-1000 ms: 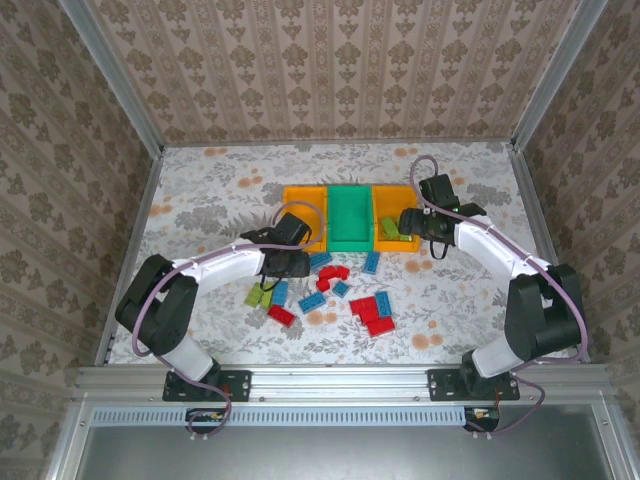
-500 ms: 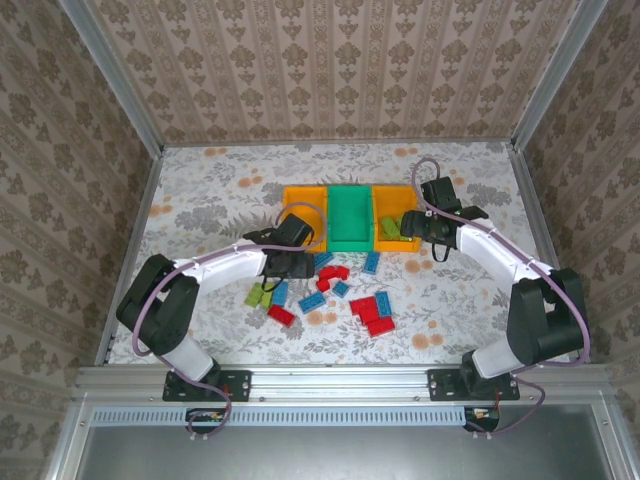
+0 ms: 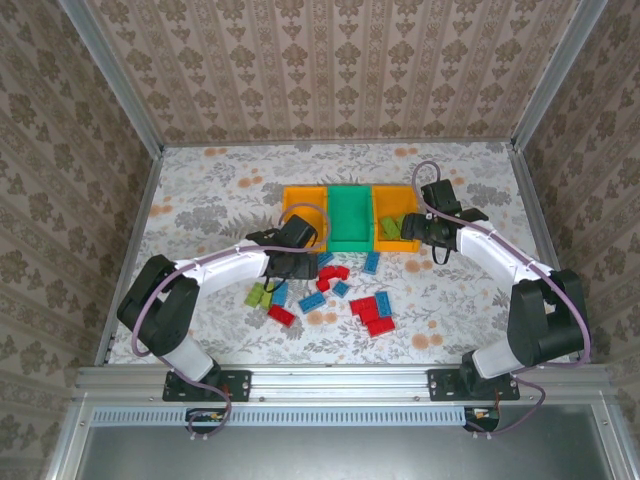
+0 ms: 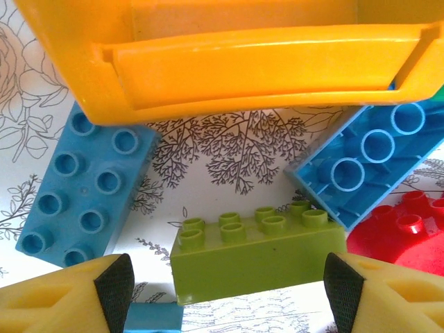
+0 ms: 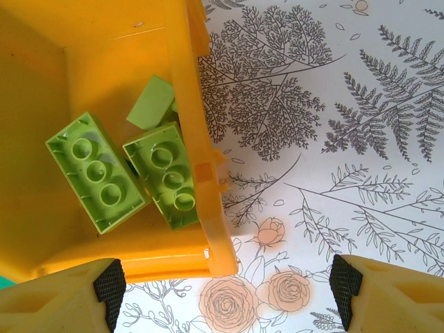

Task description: Sort the legos into containers by color

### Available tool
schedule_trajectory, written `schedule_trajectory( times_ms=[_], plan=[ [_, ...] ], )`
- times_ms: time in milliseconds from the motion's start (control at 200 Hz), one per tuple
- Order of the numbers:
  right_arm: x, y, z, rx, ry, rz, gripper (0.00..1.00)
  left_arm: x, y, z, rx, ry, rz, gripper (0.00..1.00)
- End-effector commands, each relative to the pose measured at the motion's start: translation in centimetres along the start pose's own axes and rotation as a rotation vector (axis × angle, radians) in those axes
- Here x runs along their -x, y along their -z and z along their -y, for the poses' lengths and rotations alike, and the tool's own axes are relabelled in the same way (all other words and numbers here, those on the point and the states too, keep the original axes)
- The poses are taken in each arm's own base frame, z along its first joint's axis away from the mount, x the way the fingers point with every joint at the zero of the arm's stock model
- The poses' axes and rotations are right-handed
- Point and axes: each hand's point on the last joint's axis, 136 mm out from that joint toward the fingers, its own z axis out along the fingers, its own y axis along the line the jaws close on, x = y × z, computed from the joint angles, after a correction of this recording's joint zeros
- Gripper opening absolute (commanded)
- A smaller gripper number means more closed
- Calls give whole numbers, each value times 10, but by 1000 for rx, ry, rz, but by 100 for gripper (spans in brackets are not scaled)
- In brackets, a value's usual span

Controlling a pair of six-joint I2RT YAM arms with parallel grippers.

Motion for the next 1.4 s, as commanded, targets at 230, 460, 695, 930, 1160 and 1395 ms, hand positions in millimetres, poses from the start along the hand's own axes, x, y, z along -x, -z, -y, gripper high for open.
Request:
schedule_trajectory(
  times_ms=[230,460,695,930,1160,1395],
  plan=[
    [2,5,3,2,-28,25,81,10,7,17,-53,13,24,77],
    [1,3,3,3,-30,22,81,6,1,24,-80,6,6,77],
    [1,4,4,0,-29,19,81,1,-10,23,-57,0,-35,78],
    [-1,3,5,-7,-27,15,81,-1,-14,22,-42,-9,-52,76],
    [0,2,5,-6,-28,14,81,-4,-15,17,-23,-21,-58,77],
    [-1,3,6,-9,-29,10,81,-7,-13,12,-5,-36,-66,77]
  ],
)
